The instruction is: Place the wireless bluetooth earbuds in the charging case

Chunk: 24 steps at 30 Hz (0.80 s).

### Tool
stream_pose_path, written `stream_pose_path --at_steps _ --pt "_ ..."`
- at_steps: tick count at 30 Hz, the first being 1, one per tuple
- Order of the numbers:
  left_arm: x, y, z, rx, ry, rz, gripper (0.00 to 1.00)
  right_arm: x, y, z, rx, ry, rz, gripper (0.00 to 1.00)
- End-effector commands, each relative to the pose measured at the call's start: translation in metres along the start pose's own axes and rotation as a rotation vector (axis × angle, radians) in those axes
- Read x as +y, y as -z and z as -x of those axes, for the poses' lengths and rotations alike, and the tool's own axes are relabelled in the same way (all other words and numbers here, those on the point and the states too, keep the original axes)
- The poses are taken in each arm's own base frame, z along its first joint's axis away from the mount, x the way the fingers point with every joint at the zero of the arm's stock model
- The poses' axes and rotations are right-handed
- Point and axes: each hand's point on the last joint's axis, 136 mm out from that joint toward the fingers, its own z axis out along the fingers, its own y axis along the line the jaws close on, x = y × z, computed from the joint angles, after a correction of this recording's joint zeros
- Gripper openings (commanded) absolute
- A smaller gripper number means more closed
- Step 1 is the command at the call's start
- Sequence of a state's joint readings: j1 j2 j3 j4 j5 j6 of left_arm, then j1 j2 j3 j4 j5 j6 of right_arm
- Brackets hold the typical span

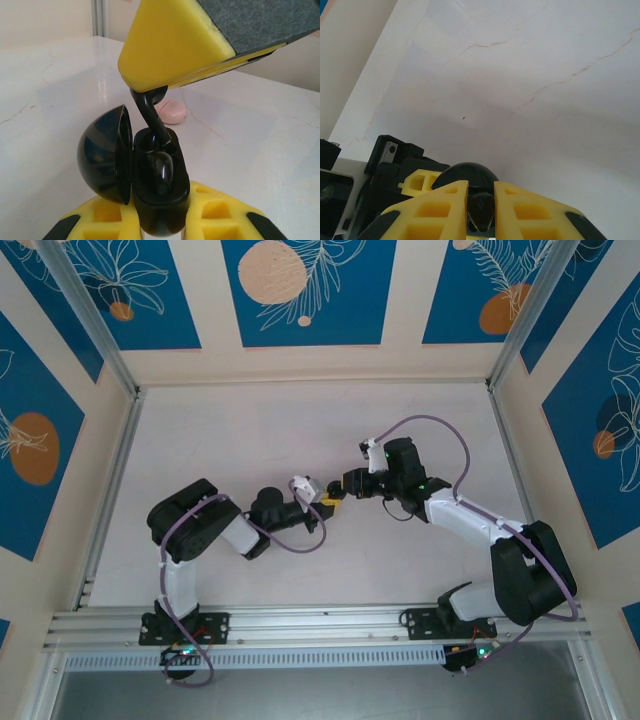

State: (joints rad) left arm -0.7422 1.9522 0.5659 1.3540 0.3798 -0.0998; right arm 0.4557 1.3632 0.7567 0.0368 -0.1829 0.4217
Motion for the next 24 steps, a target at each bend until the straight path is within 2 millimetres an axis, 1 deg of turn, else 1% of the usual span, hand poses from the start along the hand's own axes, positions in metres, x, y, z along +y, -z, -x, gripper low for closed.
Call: stream_pose_path --at_steps 1,14,24 --pt "-0.004 -0.002 0.02 -0.065 -0.013 -0.009 0.16 0.002 0.004 -0.004 0.002 0.038 -0.006 0.19" --pt "-0.005 0.001 0.027 -0.08 -0.021 -0.01 0.15 -0.002 0.007 -0.011 0.021 0.087 -0.044 0.19" --pt "-0.013 0.001 0.032 -0.089 -0.037 -0.056 0.15 0.005 0.002 -0.012 0.039 0.093 -0.007 0.2"
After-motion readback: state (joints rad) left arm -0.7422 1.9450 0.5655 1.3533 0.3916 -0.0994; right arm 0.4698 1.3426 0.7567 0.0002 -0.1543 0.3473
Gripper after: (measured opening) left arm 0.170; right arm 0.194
